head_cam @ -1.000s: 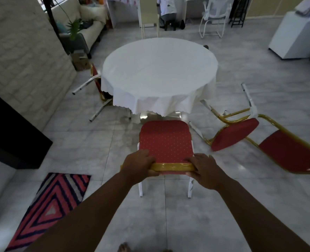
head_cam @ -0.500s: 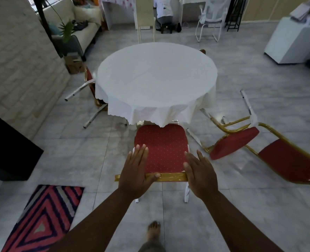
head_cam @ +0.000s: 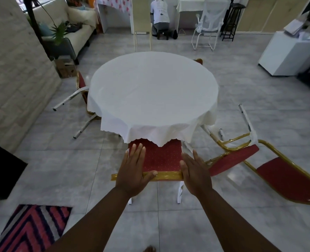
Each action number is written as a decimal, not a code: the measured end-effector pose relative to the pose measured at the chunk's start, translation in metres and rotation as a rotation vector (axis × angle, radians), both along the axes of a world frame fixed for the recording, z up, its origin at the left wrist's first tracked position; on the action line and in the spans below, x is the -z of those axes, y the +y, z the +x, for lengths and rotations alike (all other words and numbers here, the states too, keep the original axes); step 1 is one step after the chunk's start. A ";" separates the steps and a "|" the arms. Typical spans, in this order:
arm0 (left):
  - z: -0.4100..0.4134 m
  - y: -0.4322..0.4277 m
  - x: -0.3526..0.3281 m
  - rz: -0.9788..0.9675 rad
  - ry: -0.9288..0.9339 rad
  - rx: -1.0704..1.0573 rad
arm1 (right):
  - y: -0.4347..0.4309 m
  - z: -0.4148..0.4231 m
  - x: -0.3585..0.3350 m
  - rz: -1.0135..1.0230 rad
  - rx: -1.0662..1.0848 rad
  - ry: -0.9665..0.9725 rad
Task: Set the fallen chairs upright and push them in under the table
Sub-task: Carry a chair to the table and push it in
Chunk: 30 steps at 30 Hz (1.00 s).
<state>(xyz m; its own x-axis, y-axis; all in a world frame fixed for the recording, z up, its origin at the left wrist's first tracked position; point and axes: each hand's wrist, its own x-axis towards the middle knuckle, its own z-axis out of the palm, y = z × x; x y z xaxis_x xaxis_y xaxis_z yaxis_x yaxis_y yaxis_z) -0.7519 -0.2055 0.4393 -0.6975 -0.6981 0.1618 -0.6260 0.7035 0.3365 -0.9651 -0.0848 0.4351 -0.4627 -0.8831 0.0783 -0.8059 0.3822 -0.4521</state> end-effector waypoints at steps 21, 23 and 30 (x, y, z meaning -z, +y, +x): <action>-0.063 -0.031 -0.028 0.038 -0.063 0.024 | -0.019 -0.061 -0.014 -0.058 -0.121 -0.187; -0.116 -0.011 -0.044 -0.011 -0.058 0.082 | 0.003 -0.094 -0.017 -0.072 -0.091 -0.205; -0.323 0.095 -0.047 -0.018 -0.104 0.321 | 0.149 -0.271 -0.017 0.056 0.144 -0.156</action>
<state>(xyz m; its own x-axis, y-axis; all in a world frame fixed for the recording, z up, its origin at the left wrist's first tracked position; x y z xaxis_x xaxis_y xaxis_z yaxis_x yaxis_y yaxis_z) -1.0745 -0.1104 0.4867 -0.8946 -0.4380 0.0890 -0.4020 0.8755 0.2680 -1.2357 0.0641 0.4518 -0.5868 -0.8081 -0.0514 -0.6633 0.5161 -0.5419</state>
